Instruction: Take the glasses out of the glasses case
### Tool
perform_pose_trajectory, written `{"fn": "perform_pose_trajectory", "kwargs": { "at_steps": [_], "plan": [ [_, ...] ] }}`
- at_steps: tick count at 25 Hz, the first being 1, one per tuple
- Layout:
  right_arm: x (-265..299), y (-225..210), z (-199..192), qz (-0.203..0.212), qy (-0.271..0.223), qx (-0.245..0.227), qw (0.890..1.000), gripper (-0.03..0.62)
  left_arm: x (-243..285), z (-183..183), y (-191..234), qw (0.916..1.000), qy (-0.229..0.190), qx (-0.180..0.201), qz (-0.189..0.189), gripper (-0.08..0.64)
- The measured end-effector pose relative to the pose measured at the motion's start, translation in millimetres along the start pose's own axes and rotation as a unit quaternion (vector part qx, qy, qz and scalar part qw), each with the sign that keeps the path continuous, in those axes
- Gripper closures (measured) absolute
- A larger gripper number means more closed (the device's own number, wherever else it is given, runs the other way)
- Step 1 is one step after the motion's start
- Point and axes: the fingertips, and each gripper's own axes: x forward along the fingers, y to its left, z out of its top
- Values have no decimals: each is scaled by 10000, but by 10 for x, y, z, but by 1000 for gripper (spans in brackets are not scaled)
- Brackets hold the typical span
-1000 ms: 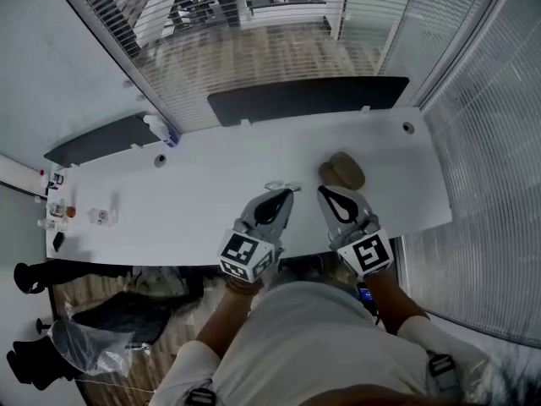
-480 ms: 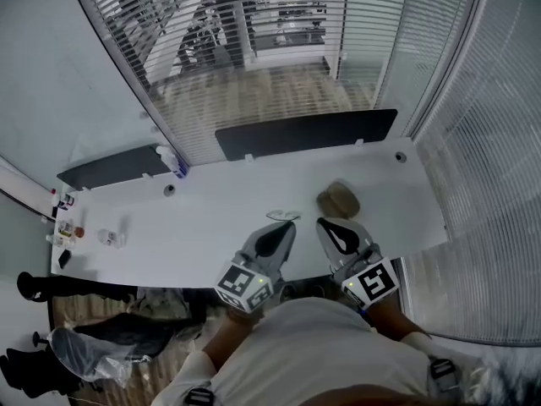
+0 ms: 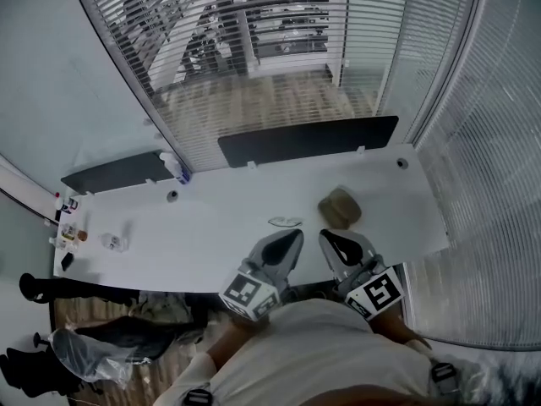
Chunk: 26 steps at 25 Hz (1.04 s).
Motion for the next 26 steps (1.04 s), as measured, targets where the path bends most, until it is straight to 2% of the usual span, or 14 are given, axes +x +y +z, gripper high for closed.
{"fn": "perform_pose_trajectory", "kwargs": {
  "at_steps": [13,16,26],
  "plan": [
    [134,-3,-18,159,16,-45,9999,592,-4,-6,126,9999,-30,-112,124,558],
    [163,-7,9,196,-105,-31,9997,592,0,-32,142,9998,-30,-109,132,558],
    [225,-122,-74,212,60,-7,9998,592,73,-99,237,9998,15,-107,170,558]
  ]
}}
